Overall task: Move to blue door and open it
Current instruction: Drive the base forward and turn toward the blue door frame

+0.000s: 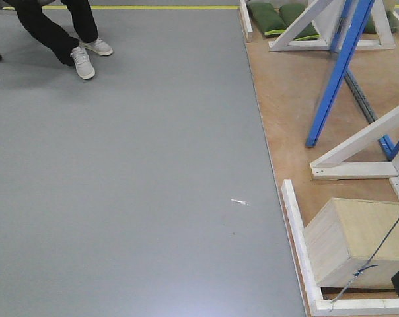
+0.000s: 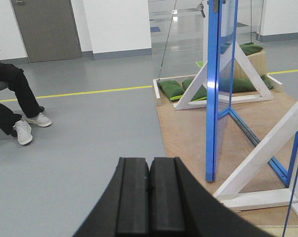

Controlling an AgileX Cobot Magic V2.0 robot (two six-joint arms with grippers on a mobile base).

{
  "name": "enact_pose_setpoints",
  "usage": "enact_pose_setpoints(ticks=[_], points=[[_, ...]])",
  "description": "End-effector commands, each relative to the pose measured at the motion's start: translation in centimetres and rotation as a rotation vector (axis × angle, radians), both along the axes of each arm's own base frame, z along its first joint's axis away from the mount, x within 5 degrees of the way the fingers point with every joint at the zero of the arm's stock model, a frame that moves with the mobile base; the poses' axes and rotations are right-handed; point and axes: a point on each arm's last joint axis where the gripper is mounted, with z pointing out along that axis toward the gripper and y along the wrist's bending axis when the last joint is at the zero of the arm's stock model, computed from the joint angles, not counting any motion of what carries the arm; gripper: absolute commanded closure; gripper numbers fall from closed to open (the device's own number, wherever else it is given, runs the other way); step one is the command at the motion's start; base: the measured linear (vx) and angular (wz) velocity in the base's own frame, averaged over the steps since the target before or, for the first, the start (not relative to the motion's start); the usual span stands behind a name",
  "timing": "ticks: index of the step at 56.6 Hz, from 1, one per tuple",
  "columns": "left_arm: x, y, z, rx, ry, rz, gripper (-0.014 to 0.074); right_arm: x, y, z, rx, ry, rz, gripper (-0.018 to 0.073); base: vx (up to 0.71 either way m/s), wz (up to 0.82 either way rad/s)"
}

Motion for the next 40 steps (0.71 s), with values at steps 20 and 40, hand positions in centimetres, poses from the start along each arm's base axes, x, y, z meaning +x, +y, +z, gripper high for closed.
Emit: enact_pose_setpoints(ticks=[20,40], points=[[-0.06,-0.09,1.71,-0.010,-0.124,-0.011,0.0524,-0.02,-0.10,0.87,-0.017,-0.104,-0.012,0.0547,0.00,0.00],[-0.06,-0.10,1.71,-0.010,-0.123,-0.012,0.0524,-0.02,-0.09,0.84,-0.017,-0.100,-0.011,0.0547,0.00,0.00]])
